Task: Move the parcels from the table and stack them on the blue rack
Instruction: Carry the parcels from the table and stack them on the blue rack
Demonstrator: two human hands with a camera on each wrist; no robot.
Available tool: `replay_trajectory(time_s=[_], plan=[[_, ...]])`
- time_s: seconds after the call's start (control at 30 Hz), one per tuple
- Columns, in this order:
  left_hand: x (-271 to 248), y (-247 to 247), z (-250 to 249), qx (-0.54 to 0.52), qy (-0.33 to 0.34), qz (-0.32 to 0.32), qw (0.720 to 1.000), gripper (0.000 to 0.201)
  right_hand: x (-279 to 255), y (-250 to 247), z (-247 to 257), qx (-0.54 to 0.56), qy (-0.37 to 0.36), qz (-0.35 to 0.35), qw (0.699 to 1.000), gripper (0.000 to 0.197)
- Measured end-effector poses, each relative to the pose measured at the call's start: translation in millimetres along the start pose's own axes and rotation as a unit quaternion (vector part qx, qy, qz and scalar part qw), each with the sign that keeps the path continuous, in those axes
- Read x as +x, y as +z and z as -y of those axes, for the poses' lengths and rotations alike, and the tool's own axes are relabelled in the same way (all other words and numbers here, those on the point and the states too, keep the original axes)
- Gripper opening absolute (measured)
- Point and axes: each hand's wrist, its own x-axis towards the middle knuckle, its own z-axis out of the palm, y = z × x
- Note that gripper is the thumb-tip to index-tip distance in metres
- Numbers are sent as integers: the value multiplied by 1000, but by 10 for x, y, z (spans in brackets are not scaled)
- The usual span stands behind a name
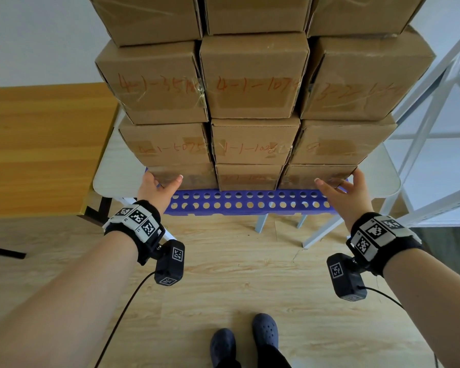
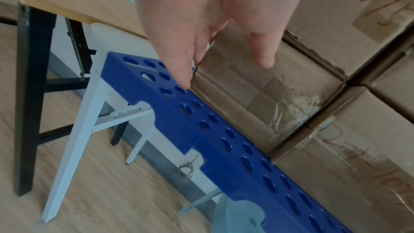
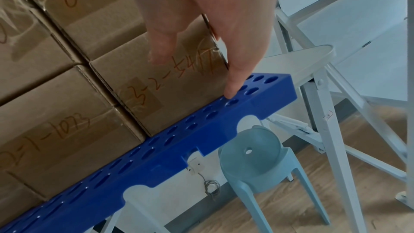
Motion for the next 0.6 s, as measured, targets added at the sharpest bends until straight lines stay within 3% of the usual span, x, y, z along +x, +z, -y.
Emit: replay_trajectory(time_s=[0.2,0.3,0.6], plan=[[56,-12,63,-17,0,8,1000,76,15,6,11,-12,0,10,1000,60],[45,-17,53,-6,-5,9,1000,82,12,6,9,-15,2,12,1000,66],[43,-20,57,0,6,15,1000,74,13,13,14,0,4,15,1000,67]])
